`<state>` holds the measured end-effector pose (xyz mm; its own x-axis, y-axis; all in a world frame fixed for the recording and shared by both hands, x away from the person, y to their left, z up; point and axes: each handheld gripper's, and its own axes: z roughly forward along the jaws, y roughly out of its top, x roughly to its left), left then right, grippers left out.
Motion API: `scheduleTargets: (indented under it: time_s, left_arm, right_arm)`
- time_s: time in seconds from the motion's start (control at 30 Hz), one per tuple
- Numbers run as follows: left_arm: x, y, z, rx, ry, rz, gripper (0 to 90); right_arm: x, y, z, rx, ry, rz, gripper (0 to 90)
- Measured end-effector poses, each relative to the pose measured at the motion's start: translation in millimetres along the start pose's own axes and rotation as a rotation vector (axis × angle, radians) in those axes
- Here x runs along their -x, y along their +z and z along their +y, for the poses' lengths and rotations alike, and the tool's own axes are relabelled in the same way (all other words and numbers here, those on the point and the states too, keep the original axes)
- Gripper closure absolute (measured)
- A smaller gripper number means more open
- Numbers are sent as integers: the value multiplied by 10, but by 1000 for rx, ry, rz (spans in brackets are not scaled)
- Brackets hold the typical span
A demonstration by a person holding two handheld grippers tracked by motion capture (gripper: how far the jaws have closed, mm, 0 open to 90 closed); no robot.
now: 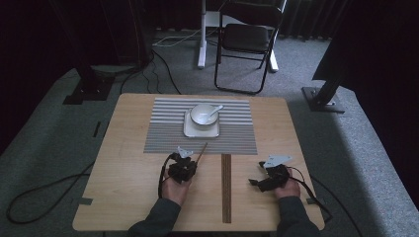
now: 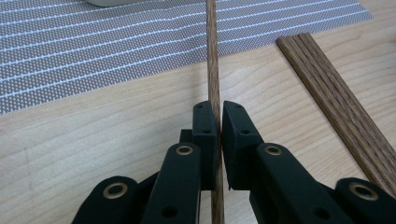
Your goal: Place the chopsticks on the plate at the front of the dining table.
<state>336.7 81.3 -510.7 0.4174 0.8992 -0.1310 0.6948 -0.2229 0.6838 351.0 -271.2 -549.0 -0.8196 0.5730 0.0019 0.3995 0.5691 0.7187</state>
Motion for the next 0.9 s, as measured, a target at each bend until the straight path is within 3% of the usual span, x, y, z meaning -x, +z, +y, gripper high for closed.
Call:
scheduleTargets:
  time_s: [0.9]
  left_arm:
    - [-96,-34,113,16,-14,14,844]
  right_arm:
    - [0,0,0,0,0,0,116]
